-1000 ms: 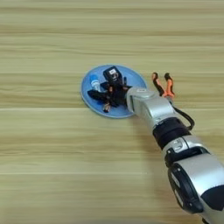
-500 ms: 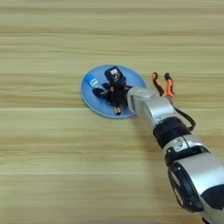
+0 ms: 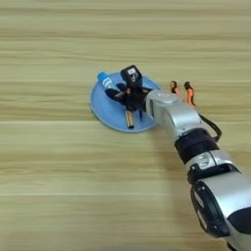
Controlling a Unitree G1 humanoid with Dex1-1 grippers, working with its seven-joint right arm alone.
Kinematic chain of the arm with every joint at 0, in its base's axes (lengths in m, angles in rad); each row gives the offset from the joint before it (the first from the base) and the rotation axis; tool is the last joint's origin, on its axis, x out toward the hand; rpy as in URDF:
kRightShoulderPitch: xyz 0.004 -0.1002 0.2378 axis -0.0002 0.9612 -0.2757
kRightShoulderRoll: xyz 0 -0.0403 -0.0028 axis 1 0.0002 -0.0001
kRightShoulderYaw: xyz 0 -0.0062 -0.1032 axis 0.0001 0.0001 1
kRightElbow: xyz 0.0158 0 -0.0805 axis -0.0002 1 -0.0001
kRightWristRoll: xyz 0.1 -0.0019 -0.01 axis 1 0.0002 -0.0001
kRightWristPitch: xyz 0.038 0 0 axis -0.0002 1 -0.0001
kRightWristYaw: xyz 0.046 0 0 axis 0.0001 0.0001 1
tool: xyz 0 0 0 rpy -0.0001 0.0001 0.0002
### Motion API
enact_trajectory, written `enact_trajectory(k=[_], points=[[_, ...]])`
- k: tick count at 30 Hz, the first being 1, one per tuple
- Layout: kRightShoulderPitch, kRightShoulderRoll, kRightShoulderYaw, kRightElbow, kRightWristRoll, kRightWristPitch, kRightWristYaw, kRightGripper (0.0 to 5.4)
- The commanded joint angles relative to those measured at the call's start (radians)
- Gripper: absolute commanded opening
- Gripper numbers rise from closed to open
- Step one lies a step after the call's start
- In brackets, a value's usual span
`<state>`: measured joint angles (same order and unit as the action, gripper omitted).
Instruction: Move the objects on the table
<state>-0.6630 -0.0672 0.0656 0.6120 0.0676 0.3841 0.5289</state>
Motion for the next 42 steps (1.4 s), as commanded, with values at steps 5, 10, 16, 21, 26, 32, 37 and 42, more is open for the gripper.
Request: enact_trajectory(k=[5, 10, 16, 21, 26, 32, 37, 42], points=[[-0.042, -0.058, -0.055, -0.134, 0.039, -0.029, 0.014, 1.4], [-0.038, -0.111, -0.094, -0.152, 0.052, -0.035, 0.017, 1.4], [-0.039, -0.176, -0.141, -0.127, 0.053, -0.047, 0.006, 1.4], [-0.032, -0.218, -0.163, -0.112, 0.047, -0.057, 0.004, 1.4], [-0.024, -0.281, -0.201, -0.089, 0.046, -0.071, -0.004, 1.4], [-0.016, -0.35, -0.237, -0.04, 0.04, -0.097, -0.022, 1.4], [-0.01, -0.395, -0.253, 0.011, 0.03, -0.122, -0.041, 1.4], [-0.011, -0.42, -0.257, 0.063, 0.027, -0.145, -0.054, 1.4]])
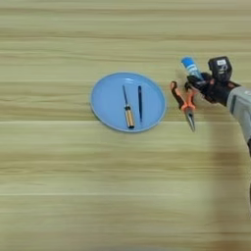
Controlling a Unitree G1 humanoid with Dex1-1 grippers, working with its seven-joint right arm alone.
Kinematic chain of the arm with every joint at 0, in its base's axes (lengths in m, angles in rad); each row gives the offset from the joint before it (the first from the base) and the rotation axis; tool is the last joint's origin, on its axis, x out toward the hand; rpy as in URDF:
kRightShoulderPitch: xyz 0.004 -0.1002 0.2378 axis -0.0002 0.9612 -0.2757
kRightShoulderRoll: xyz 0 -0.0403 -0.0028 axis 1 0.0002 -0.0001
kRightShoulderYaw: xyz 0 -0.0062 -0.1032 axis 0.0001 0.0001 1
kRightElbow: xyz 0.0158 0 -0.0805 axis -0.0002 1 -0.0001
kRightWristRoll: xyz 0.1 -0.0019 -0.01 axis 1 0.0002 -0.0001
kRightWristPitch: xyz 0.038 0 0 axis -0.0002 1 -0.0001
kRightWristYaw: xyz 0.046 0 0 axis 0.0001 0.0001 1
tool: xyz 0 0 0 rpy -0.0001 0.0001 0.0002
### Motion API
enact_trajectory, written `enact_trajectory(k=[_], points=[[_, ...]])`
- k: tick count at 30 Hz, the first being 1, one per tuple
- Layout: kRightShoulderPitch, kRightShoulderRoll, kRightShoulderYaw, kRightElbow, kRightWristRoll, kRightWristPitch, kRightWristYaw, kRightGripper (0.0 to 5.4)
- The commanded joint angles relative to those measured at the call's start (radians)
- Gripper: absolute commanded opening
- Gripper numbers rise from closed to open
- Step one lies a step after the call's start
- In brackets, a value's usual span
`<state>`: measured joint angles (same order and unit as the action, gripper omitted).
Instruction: Move the objects on the table
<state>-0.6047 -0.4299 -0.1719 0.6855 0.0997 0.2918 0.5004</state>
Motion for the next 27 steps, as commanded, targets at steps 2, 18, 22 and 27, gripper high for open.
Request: enact_trajectory(k=[2, 18, 22, 27], points=[[-0.072, -0.062, -0.018, 0.009, -0.007, -0.062, -0.029, 1.4], [-0.115, -0.074, -0.008, 0.227, -0.044, -0.138, -0.071, 1.4], [-0.127, -0.074, -0.003, 0.268, -0.05, -0.156, -0.077, 1.4], [-0.139, -0.072, -0.001, 0.301, -0.056, -0.165, -0.082, 1.4]])
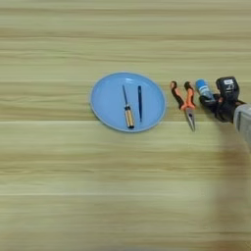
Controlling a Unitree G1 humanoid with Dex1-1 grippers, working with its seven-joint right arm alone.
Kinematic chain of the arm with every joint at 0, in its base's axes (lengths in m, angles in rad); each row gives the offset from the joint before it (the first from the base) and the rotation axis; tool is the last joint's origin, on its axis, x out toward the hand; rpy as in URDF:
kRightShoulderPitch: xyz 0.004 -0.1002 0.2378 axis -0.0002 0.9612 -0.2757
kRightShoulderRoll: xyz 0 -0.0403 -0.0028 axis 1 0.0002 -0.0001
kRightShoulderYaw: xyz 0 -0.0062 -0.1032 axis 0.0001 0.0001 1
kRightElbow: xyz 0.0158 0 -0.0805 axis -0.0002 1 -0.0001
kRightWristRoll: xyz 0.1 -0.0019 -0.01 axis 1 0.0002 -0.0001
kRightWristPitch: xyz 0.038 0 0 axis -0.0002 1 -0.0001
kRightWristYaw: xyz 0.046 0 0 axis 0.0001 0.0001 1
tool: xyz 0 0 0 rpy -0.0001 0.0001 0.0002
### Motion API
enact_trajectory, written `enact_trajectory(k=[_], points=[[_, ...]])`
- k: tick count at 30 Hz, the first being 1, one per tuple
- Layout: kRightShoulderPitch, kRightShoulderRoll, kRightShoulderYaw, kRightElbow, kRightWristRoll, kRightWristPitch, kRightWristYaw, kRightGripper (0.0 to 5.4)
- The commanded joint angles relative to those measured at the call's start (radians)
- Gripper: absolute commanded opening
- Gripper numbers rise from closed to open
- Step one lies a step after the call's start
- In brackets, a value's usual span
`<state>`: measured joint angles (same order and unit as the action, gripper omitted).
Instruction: Move the objects on the table
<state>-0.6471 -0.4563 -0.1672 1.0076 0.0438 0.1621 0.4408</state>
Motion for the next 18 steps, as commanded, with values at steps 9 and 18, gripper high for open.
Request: enact_trajectory(k=[9, 18], points=[[-0.108, -0.047, -0.008, -0.002, 0.0, -0.039, -0.017, 2.05], [-0.119, -0.047, -0.016, -0.013, 0.01, -0.042, -0.015, 2.95]])
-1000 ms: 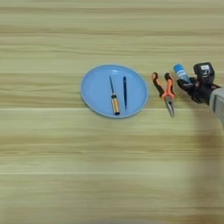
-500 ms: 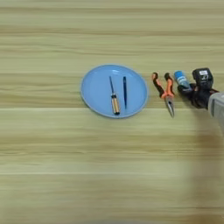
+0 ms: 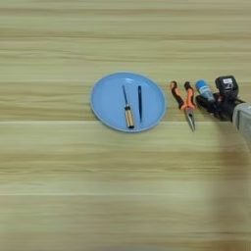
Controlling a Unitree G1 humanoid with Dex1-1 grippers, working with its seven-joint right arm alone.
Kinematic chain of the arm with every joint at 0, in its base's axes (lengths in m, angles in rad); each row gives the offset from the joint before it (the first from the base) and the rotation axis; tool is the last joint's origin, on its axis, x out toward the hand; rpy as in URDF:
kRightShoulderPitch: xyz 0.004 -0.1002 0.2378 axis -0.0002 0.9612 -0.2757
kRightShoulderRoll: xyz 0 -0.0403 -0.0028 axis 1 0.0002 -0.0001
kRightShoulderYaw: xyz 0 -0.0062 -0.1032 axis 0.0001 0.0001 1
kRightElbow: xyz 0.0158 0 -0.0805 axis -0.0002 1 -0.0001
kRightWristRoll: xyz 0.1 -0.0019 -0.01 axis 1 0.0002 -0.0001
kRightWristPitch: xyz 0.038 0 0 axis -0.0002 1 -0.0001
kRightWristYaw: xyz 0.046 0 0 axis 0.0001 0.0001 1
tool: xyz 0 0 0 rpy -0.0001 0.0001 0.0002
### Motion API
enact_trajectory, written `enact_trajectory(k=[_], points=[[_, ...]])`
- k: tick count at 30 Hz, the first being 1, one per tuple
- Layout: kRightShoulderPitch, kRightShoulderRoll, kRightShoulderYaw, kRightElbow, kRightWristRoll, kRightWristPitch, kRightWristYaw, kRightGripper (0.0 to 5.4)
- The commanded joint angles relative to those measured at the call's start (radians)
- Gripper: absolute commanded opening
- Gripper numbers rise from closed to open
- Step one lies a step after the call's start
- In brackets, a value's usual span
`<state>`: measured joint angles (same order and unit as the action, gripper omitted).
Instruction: Move the objects on the table
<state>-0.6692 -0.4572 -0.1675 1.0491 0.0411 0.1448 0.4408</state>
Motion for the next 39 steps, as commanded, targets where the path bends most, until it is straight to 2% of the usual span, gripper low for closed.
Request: enact_trajectory(k=[1, 15, 22, 25, 31, 39], points=[[-0.098, -0.047, -0.017, -0.057, 0.014, -0.025, -0.015, 3.0], [-0.103, -0.04, -0.054, -0.127, 0.045, -0.045, -0.019, 4.51], [-0.089, -0.023, -0.081, -0.21, 0.078, -0.091, -0.016, 5.34], [-0.061, -0.002, -0.069, -0.284, 0.086, -0.125, 0.002, 5.38], [0.015, 0.048, -0.033, -0.46, 0.115, -0.135, 0.08, 5.38], [0.049, 0.08, -0.009, -0.541, 0.129, -0.106, 0.108, 5.38]])
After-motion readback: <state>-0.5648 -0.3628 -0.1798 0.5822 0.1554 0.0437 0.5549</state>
